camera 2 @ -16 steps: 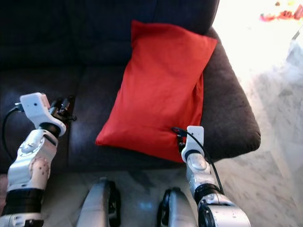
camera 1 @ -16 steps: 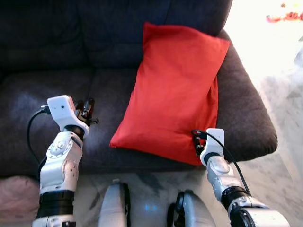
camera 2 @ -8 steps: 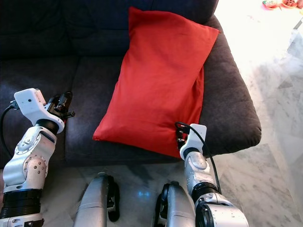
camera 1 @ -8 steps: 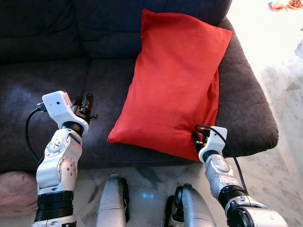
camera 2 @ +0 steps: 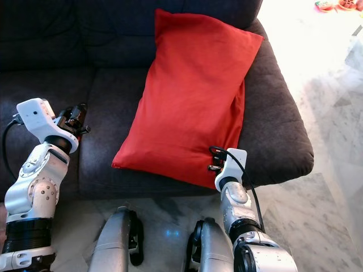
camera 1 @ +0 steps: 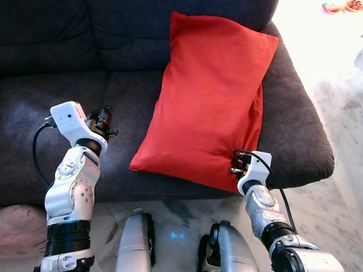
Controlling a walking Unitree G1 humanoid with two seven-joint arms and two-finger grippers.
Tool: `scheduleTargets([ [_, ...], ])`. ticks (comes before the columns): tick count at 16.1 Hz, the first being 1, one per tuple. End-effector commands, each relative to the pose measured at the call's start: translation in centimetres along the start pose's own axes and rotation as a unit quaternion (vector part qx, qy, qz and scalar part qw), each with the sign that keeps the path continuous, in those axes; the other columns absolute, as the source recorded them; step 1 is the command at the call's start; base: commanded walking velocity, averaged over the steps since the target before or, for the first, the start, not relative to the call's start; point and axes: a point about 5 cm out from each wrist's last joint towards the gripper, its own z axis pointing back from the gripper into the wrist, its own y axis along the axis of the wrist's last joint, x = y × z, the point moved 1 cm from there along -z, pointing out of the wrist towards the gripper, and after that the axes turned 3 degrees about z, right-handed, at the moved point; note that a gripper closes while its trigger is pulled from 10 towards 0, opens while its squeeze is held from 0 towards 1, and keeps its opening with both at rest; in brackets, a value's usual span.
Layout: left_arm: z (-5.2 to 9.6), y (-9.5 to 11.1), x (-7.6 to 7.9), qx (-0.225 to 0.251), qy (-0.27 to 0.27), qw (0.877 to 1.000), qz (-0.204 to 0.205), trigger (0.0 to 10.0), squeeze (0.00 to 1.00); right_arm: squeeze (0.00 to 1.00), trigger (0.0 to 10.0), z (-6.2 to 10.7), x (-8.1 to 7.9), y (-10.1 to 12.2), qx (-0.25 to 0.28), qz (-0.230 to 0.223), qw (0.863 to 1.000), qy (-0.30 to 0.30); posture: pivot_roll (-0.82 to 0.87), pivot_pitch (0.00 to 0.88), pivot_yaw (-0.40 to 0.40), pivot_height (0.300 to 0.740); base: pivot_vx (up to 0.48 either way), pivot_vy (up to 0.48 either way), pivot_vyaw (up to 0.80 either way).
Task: Move the pillow to the sofa from floor
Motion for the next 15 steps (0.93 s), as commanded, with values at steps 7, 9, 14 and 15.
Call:
scheduleTargets([
  [7,-0.7,0.2,-0.2,0.002,-0.004,1.0,0.007,10.0,0.0,0.0,0.0,0.0,-0.1,-0.1,0.0,-0.013,1.0,-0.001,0.11,0.223,0.013,0.657,0.0,0.0,0.0],
  [9,-0.8,0.2,-0.3,0.003,-0.005,1.0,0.007,10.0,0.0,0.0,0.0,-0.1,-0.1,0.1,0.004,-0.012,1.0,-0.002,0.11,0.217,0.015,0.657,0.0,0.0,0.0],
  [14,-1.3,0.2,-0.3,0.005,-0.006,1.0,0.009,10.0,0.0,0.0,0.0,-0.2,0.1,0.7,0.011,0.012,1.0,-0.005,0.11,0.197,0.015,0.657,0.0,0.0,0.0],
  [15,-1.3,0.2,-0.3,0.005,-0.007,1.0,0.008,10.0,0.0,0.0,0.0,-0.3,0.1,1.0,0.013,0.022,1.0,-0.004,0.11,0.192,0.015,0.657,0.0,0.0,0.0],
])
